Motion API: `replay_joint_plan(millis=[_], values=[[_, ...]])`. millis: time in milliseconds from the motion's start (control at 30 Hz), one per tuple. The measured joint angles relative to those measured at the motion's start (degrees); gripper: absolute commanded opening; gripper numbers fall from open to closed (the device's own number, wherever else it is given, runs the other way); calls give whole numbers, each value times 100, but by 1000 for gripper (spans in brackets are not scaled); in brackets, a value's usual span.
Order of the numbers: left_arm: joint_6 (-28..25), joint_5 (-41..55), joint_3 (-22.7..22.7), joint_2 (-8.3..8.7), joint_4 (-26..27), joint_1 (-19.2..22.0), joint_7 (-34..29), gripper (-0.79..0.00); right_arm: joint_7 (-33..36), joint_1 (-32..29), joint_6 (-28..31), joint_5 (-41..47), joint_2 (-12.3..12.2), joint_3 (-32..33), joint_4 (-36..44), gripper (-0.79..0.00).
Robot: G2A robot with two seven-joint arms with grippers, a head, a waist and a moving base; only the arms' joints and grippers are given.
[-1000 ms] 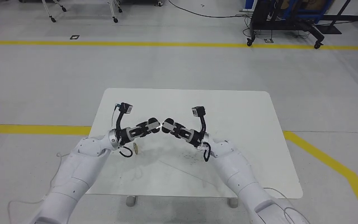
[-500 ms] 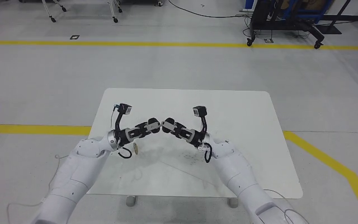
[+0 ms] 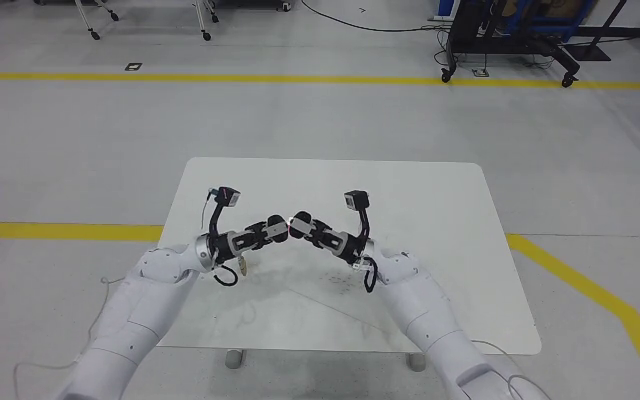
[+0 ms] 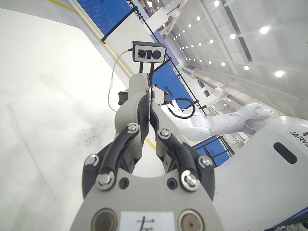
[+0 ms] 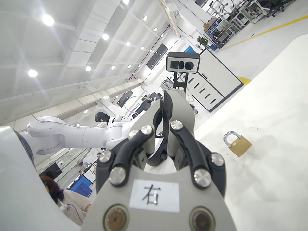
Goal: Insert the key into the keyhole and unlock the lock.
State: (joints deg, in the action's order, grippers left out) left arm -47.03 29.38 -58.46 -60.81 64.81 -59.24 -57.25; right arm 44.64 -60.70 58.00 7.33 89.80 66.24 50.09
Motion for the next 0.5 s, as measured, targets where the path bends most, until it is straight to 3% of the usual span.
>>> replay_joint_plan(millis=[100, 167, 200, 267, 333, 367, 400, 500], values=[[12, 43, -3, 4, 11, -5, -12, -785, -42, -68, 0, -84, -12, 21, 109, -785], [10, 46, -5, 7, 17, -8, -10, -785, -74, -108, 0, -147, -23, 40, 161, -533], [10, 57, -5, 8, 18, -12, -9, -785, -112, -133, 0, -215, -32, 57, 189, -480], [24, 96, -5, 9, 3, -16, -23, -785, -191, -178, 1, -341, -45, 69, 251, -548], [68, 178, 0, 3, -18, -4, -68, -785, -271, -246, 1, -450, -56, 58, 354, -508], [84, 208, 2, 1, -26, 6, -85, -785, -306, -271, 1, -489, -63, 56, 393, -406], [100, 231, 6, -3, -37, 19, -100, -785, -360, -301, 1, -528, -72, 56, 424, 0], [115, 232, -1, -4, -72, 43, -116, -785, -623, -337, 0, -593, -90, 115, 407, 0]])
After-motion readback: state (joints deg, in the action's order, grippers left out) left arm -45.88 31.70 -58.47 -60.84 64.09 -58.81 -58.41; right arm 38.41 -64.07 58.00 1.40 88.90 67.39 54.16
